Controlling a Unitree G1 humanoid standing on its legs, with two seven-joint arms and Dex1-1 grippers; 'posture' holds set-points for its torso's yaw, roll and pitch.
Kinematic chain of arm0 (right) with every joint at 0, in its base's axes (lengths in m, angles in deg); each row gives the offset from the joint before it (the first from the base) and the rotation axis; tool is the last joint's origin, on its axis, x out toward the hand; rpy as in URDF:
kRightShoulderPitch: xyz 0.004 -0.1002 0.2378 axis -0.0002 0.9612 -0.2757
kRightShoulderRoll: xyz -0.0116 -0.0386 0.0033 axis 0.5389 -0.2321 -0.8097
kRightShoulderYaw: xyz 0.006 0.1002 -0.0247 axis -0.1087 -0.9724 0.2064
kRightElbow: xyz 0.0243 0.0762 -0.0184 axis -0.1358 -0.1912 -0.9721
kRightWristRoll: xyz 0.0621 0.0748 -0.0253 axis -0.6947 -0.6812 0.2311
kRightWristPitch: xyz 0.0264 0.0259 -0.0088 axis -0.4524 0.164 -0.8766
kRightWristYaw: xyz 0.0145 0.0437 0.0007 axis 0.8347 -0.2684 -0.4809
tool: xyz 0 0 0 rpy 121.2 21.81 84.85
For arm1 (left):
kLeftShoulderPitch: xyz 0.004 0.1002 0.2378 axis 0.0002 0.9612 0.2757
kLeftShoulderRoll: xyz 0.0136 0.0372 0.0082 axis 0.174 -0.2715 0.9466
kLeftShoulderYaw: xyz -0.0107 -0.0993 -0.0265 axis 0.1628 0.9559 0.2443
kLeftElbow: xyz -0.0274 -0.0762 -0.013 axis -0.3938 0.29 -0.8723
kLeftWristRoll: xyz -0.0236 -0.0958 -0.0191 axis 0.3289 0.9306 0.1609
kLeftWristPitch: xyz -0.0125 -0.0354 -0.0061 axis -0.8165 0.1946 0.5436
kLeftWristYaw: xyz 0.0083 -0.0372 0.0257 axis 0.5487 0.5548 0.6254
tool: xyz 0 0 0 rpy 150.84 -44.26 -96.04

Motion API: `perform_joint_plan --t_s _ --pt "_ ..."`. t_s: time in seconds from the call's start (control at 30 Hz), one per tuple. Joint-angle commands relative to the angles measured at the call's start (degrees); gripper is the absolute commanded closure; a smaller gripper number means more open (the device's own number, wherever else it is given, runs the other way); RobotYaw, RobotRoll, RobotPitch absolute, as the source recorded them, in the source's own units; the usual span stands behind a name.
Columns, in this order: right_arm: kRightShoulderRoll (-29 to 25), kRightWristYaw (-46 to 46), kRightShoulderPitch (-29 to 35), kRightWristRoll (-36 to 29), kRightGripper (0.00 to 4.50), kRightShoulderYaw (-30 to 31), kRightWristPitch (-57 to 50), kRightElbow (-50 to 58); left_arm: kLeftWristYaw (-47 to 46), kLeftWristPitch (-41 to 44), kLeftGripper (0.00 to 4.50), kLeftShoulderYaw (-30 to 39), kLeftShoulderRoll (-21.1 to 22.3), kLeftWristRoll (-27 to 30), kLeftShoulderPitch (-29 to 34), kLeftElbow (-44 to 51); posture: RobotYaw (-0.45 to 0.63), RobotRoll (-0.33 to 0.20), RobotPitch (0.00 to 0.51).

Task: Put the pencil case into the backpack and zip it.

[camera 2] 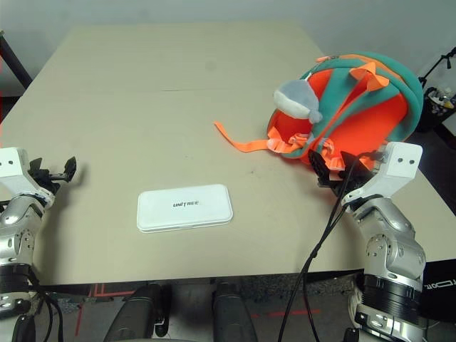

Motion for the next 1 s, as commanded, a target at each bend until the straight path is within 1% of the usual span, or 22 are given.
perform_joint_plan --t_s 0.03,0.07,0.13,0.2,0.27,0.3,0.37,0.43,0.47,0.57,0.63,0.67,0.7,0.77,0.9,1.0 --pt "-1.2 0.7 -0.2 0.9 0.01 0.2 0.9 -1.2 -0.4 0.6 0.00 0.4 -0.2 0.0 0.2 -0.2 0.05 0.000 0.159" --pt "-1.8 0.9 -0.4 0.7 0.01 -0.2 0.8 -0.8 -0.3 0.7 0.00 -0.1 -0.6 0.1 -0.7 -0.5 0.04 0.000 0.160" --pt "-3.8 1.2 -0.8 -0.5 0.01 -1.2 -0.9 1.3 1.5 0.4 0.00 -1.4 0.1 -0.1 -2.5 -0.6 0.03 0.000 0.167" --pt "-6.5 1.7 -1.1 -4.0 0.01 -2.3 -6.8 3.9 3.5 1.9 0.00 -1.2 1.2 1.3 -4.8 -0.4 0.03 0.000 0.165" --pt "-10.0 3.6 -0.7 -8.4 0.01 -3.2 -14.2 6.5 7.4 6.0 0.00 -0.5 2.2 4.9 -7.3 0.1 0.04 0.000 0.160" --pt "-12.6 4.7 -0.2 -11.3 0.01 -3.8 -19.5 7.5 11.0 9.4 0.00 -0.3 3.2 8.2 -8.4 1.4 0.05 0.000 0.150" --pt "-17.7 6.9 0.9 -16.9 0.01 -5.4 -30.0 8.6 18.3 21.7 0.00 1.0 6.8 17.5 -10.2 4.5 0.07 0.000 0.137" --pt "-20.5 8.1 1.3 -21.8 0.01 -6.7 -38.6 8.7 23.5 34.9 0.00 2.5 11.3 26.2 -11.0 6.6 0.07 0.000 0.123" --pt "-21.6 8.9 1.5 -23.3 0.01 -6.4 -41.5 8.4 26.0 41.4 0.00 2.9 14.0 30.1 -11.3 7.2 0.07 0.000 0.119" --pt "-23.1 10.6 1.6 -24.9 0.01 -4.1 -46.4 8.9 30.8 56.8 0.00 3.2 20.3 38.3 -12.9 6.7 0.07 0.000 0.117" --pt "-22.2 10.6 1.4 -24.4 0.01 -1.6 -47.5 9.4 33.0 64.7 0.00 2.7 22.3 41.9 -13.6 5.2 0.07 0.000 0.110" --pt "-21.6 10.2 1.2 -24.0 0.30 -0.2 -47.9 9.7 33.1 67.0 0.00 2.7 22.2 42.7 -13.9 4.2 0.07 0.000 0.107" --pt "-21.1 9.9 1.0 -23.8 0.43 0.9 -48.5 10.1 32.7 68.4 0.00 3.1 21.6 43.3 -14.1 3.4 0.07 0.000 0.106" --pt "-20.0 9.6 0.6 -24.0 1.01 2.8 -49.3 11.3 31.4 71.0 0.00 4.2 19.9 44.3 -14.7 2.2 0.07 0.000 0.104" --pt "-16.6 6.5 -1.9 -21.8 2.25 7.9 -50.3 10.8 31.1 77.8 0.00 1.2 16.8 45.6 -11.1 5.3 0.07 0.000 0.098" --pt "-15.7 4.7 -3.2 -18.9 3.13 11.3 -50.7 9.8 31.3 81.9 0.00 -1.1 15.7 46.1 -9.2 6.0 0.07 0.000 0.097"
